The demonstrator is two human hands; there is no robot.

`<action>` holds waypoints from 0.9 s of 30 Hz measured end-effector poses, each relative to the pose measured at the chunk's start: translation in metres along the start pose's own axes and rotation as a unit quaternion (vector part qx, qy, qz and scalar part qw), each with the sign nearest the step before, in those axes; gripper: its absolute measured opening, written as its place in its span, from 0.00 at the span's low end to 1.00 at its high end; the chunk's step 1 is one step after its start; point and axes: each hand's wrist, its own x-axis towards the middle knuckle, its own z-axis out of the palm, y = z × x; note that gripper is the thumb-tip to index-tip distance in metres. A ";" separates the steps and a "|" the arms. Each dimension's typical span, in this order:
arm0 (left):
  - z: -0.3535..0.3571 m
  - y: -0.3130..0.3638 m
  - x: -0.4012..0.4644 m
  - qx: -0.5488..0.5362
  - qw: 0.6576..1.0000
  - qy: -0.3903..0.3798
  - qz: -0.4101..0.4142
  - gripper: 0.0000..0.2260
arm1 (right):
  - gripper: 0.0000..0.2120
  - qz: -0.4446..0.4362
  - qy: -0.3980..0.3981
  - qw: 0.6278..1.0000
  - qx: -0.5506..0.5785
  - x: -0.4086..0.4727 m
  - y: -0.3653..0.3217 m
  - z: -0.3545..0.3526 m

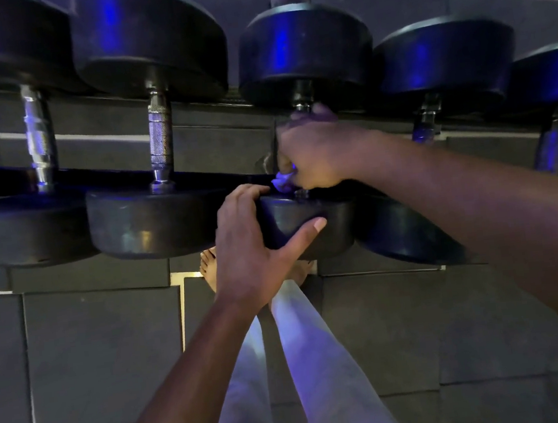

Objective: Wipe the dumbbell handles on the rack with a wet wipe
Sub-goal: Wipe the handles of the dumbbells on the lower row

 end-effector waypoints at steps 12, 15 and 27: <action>0.000 0.000 0.001 0.011 1.000 -0.002 0.004 0.39 | 0.10 0.151 -0.002 0.959 0.241 -0.026 0.025 0.037; 0.001 0.001 0.002 0.010 1.000 -0.001 0.004 0.39 | 0.07 0.160 -0.009 0.952 0.262 -0.026 0.031 0.044; 0.007 -0.004 0.002 0.030 0.999 0.016 0.020 0.39 | 0.06 0.178 -0.008 0.909 0.378 -0.008 0.037 0.073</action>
